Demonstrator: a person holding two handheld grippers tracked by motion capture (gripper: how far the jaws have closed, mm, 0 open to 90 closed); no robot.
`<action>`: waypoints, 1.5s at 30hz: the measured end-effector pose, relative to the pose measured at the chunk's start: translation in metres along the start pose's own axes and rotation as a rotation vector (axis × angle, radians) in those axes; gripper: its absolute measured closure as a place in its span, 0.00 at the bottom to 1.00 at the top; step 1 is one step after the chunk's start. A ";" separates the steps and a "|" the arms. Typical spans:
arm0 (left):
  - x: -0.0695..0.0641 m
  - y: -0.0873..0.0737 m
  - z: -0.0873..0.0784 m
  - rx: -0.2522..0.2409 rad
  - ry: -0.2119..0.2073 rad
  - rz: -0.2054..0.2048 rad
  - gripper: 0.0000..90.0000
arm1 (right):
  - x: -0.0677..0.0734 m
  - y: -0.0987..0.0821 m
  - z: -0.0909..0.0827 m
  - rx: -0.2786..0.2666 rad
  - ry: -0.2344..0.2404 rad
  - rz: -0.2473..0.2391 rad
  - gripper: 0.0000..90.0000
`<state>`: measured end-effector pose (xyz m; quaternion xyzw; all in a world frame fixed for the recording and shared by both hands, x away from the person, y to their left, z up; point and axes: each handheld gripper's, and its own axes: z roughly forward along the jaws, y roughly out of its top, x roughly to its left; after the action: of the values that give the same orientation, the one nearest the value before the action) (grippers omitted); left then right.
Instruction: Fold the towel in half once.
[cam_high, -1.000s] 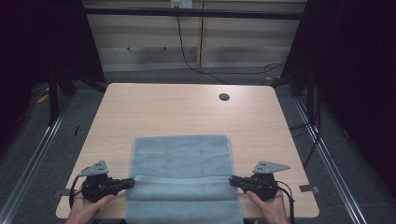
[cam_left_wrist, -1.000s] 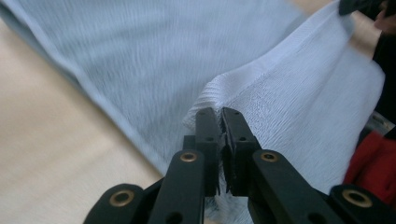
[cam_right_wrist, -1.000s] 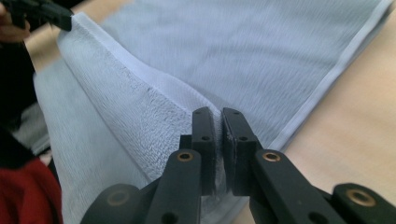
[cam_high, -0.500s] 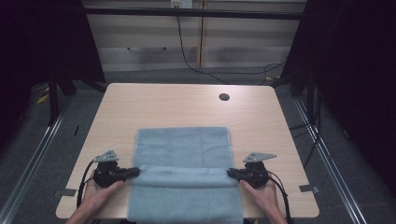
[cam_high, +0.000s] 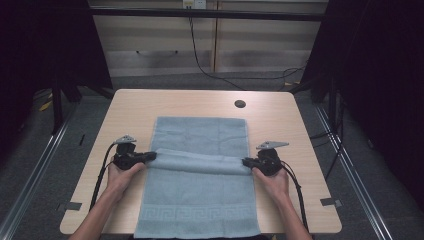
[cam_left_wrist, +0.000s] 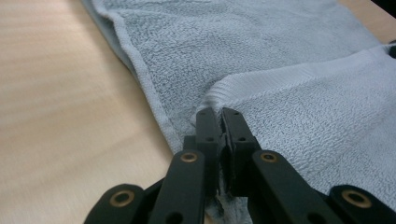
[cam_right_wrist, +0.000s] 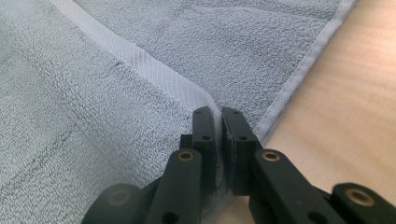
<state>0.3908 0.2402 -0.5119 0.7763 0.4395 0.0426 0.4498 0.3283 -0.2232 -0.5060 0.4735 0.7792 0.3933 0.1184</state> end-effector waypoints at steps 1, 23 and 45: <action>0.000 0.003 0.002 0.009 0.012 0.008 0.96 | -0.003 0.002 0.002 -0.006 -0.001 0.007 0.95; -0.068 0.055 -0.119 -0.323 -0.132 0.207 0.96 | 0.019 0.061 -0.104 -0.367 0.042 -0.058 0.94; -0.080 -0.092 -0.123 -0.048 -0.202 0.175 0.92 | 0.067 -0.062 -0.099 -0.172 0.177 -0.053 0.92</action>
<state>0.2257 0.2827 -0.4804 0.8011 0.3214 0.0136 0.5047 0.1979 -0.2327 -0.4729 0.4042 0.7622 0.4957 0.0998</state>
